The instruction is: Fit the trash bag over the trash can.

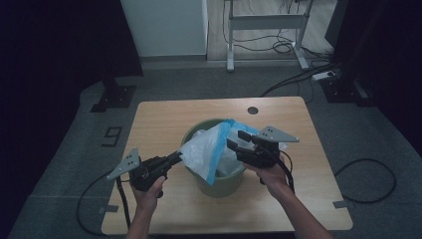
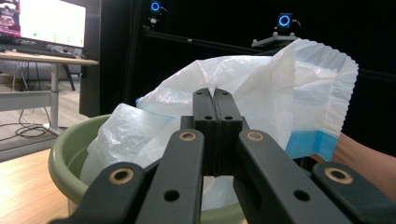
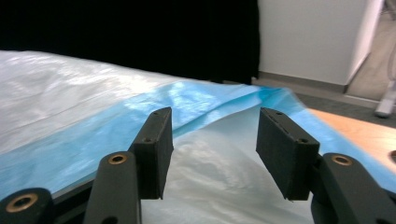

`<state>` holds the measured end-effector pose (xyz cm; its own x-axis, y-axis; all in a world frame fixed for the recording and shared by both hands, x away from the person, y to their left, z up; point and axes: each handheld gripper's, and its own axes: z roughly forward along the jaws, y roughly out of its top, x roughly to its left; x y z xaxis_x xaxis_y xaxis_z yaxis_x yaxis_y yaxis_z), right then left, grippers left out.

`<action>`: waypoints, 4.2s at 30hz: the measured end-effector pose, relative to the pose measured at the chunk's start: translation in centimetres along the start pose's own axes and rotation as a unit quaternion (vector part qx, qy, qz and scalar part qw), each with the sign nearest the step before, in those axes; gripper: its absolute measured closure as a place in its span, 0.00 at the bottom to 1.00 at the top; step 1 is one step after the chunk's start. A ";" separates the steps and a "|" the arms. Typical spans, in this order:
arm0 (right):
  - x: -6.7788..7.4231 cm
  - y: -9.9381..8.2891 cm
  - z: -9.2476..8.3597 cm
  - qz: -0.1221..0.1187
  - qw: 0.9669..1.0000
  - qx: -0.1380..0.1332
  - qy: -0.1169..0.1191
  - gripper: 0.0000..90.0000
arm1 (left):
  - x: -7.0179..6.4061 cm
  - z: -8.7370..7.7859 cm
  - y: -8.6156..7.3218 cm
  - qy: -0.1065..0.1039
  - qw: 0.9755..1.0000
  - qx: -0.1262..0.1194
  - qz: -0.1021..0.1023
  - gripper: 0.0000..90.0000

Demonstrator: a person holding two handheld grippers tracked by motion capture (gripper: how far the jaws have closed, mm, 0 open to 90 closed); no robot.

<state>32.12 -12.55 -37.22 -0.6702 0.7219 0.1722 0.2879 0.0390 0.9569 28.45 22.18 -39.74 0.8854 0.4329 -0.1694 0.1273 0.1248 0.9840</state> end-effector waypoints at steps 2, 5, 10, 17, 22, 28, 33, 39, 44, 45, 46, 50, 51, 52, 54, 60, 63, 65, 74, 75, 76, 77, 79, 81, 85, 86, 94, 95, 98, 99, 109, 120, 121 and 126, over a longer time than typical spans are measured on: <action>0.3 -0.2 -0.1 0.001 1.000 0.001 0.010 0.48 | -0.1 0.0 0.0 0.003 1.000 0.004 0.003 0.99; 0.7 -0.4 -0.5 -0.010 1.000 -0.004 0.011 0.47 | -0.3 0.1 0.0 0.002 1.000 0.023 0.010 0.93; 0.8 -0.4 -1.0 -0.023 1.000 -0.003 0.006 0.47 | -1.0 -0.1 0.4 0.024 0.999 0.039 0.027 0.59; 0.6 -0.5 -1.1 -0.025 1.000 0.000 0.001 0.48 | -1.6 -1.2 1.7 0.032 0.997 0.065 0.032 0.32; 0.5 -0.6 -1.3 -0.029 1.000 0.000 -0.003 0.48 | -1.5 -1.5 3.2 0.048 0.996 0.068 0.031 0.31; 0.5 -0.5 -1.5 -0.036 0.999 0.000 -0.006 0.48 | -1.0 -0.2 5.4 0.073 0.994 0.080 0.023 0.32; 0.6 -0.6 -1.5 -0.039 0.999 0.000 -0.008 0.48 | -0.4 1.9 6.6 0.060 0.993 0.102 0.003 0.32; 0.7 -0.7 -1.7 -0.039 0.999 -0.001 -0.006 0.48 | -0.7 3.8 5.3 0.041 0.986 0.161 -0.003 0.30; 0.9 -0.8 -1.9 -0.042 0.999 0.001 -0.005 0.48 | -0.8 4.1 3.4 0.030 0.981 0.194 -0.015 0.34; 0.9 -0.8 -1.9 -0.043 0.999 0.001 -0.005 0.48 | -0.8 4.1 3.0 0.032 0.980 0.198 -0.012 0.39; 1.0 -0.8 -1.9 -0.044 0.999 0.001 -0.005 0.48 | -0.8 4.1 2.8 0.032 0.979 0.199 -0.009 0.45; 1.1 -0.9 -1.7 -0.045 0.999 0.002 -0.004 0.48 | -0.9 4.0 2.3 0.034 0.982 0.188 0.005 0.68; 1.1 -0.9 -1.7 -0.046 0.999 0.002 -0.004 0.48 | -0.9 4.0 2.3 0.037 0.983 0.182 0.007 0.75; 1.1 -0.9 -1.7 -0.046 0.999 0.003 -0.004 0.48 | -0.9 3.8 2.2 0.040 0.985 0.169 0.010 0.80; 1.1 -0.9 -1.7 -0.046 0.999 0.003 -0.004 0.48 | -0.9 3.4 2.2 0.039 0.988 0.149 0.011 0.90; 0.9 -0.6 -1.9 -0.042 0.999 0.000 0.000 0.49 | -1.0 1.5 1.5 0.013 0.994 0.102 0.023 0.96; 0.9 -0.3 -2.1 -0.036 0.999 -0.005 0.005 0.50 | -1.0 0.9 0.9 0.002 0.995 0.100 0.026 0.96; 1.0 0.1 -2.0 -0.033 0.999 -0.010 0.009 0.50 | -1.0 0.8 0.5 0.001 0.994 0.102 0.028 0.96; 0.8 1.4 -0.8 0.002 1.000 -0.021 0.017 0.52 | -1.1 0.6 -0.5 -0.003 0.995 0.096 0.029 0.96; 0.8 1.5 -0.6 0.008 1.000 -0.019 0.017 0.52 | -1.1 0.6 -0.5 -0.003 0.995 0.096 0.030 0.96; 0.7 1.6 -0.5 0.009 1.000 -0.019 0.016 0.52 | -1.1 0.6 -0.6 -0.003 0.995 0.096 0.029 0.96; 0.7 1.6 -0.3 0.013 1.000 -0.020 0.015 0.52 | -1.1 0.7 -0.7 -0.004 0.995 0.097 0.029 0.96; 0.7 1.8 0.0 0.019 0.999 -0.022 0.016 0.52 | -1.1 0.7 -0.8 -0.004 0.995 0.097 0.028 0.96; 0.7 2.1 0.2 0.019 0.999 -0.024 0.013 0.52 | -1.1 0.8 -0.8 -0.005 0.995 0.097 0.028 0.96; 0.8 2.2 0.6 0.019 1.000 -0.021 0.009 0.52 | -1.1 0.8 -0.8 -0.005 0.995 0.094 0.029 0.96; 0.8 2.2 0.6 0.019 1.000 -0.019 0.007 0.52 | -1.2 0.8 -0.8 -0.002 0.995 0.092 0.030 0.96; 1.1 1.2 1.0 0.022 1.000 -0.007 0.011 0.52 | -1.0 0.5 -1.1 0.002 0.997 0.076 0.024 0.96; 1.2 1.1 1.0 0.021 1.000 -0.006 0.014 0.52 | -0.9 0.5 -1.2 0.002 0.997 0.076 0.023 0.96; 1.6 1.1 1.1 0.024 0.999 -0.005 0.022 0.52 | -0.9 0.5 -1.2 0.001 0.997 0.075 0.021 0.96; 1.7 1.1 1.1 0.026 0.999 -0.005 0.026 0.51 | -0.9 0.5 -1.2 0.001 0.997 0.076 0.021 0.96; 2.6 1.0 1.6 0.016 0.999 0.012 0.032 0.46 | -0.8 0.5 -1.4 -0.009 0.997 0.073 0.025 0.96; 3.1 1.1 2.6 0.012 0.999 0.040 0.031 0.45 | -0.8 0.5 -1.5 -0.024 0.997 0.072 0.031 0.96; 3.2 1.1 2.7 0.010 0.999 0.040 0.032 0.47 | -0.8 0.5 -1.5 -0.025 0.997 0.073 0.031 0.96; 3.6 1.1 2.8 -0.010 0.999 0.028 0.024 0.70 | -0.9 0.4 -1.5 -0.029 0.996 0.072 0.034 0.96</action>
<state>31.98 -7.98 -36.25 -0.7073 0.6872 0.1654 0.3107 0.0920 0.9461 27.66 21.26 -41.08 0.9182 0.3825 -0.1031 0.1255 -0.0341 0.9915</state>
